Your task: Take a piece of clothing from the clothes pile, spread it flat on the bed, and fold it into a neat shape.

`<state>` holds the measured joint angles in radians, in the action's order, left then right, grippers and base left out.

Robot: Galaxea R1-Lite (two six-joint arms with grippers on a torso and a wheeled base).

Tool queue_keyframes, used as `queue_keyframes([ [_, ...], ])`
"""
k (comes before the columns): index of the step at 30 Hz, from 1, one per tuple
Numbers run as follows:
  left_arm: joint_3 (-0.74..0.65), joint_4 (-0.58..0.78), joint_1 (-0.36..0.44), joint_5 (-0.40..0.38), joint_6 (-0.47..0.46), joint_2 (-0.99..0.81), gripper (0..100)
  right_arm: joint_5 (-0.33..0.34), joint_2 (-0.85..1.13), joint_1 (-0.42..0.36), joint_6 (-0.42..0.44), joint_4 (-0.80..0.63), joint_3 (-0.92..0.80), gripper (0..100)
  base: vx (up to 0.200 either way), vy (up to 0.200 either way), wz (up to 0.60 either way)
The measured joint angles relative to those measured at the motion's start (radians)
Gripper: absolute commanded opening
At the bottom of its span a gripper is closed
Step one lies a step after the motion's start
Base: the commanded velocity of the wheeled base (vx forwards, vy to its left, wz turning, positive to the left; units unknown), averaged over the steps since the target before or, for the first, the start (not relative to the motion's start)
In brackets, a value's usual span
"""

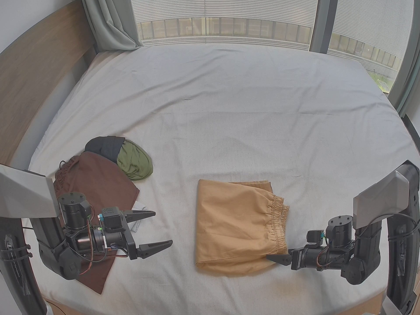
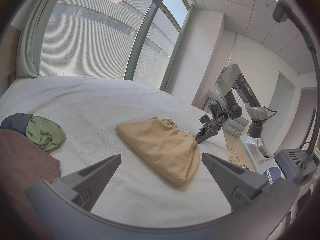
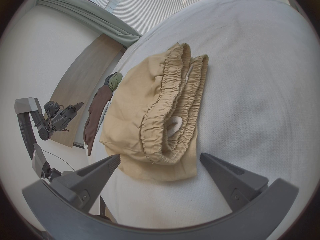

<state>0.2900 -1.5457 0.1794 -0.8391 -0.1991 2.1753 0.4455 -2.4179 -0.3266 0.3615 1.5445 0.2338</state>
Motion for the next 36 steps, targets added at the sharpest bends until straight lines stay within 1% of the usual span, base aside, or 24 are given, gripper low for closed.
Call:
queue_keyframes([
  [4, 0.0, 0.0, 0.0, 0.0, 0.0, 0.0, 100, 0.001, -0.025, -0.005, 0.023, 0.003, 0.023, 100, 0.0, 0.0, 0.0],
  [11, 0.0, 0.0, 0.0, 0.0, 0.0, 0.002, 100, 0.0, -0.04, -0.023, 0.156, 0.005, 0.067, 100, 0.0, 0.0, 0.0],
  [13, -0.001, 0.0, 0.0, 0.0, 0.0, 0.002, 100, -0.011, -0.04, -0.034, 0.185, 0.004, 0.085, 100, 0.0, 0.0, 0.0],
  [16, -0.001, 0.0, 0.0, 0.0, 0.0, 0.003, 100, -0.03, -0.039, -0.043, 0.196, 0.002, 0.103, 100, 0.0, 0.0, 0.0],
  [24, -0.002, 0.0, 0.0, 0.0, 0.0, 0.007, 100, -0.034, -0.039, -0.047, 0.196, 0.002, 0.113, 100, 0.0, 0.0, 0.0],
  [25, -0.002, 0.0, 0.0, 0.0, 0.0, 0.007, 100, -0.034, -0.039, -0.047, 0.196, 0.002, 0.114, 0, 0.0, 0.0, 0.0],
  [36, -0.001, 0.0, 0.0, 0.0, 0.0, 0.008, 100, -0.035, -0.04, -0.05, 0.196, 0.001, 0.115, 0, 0.0, 0.0, 0.0],
])
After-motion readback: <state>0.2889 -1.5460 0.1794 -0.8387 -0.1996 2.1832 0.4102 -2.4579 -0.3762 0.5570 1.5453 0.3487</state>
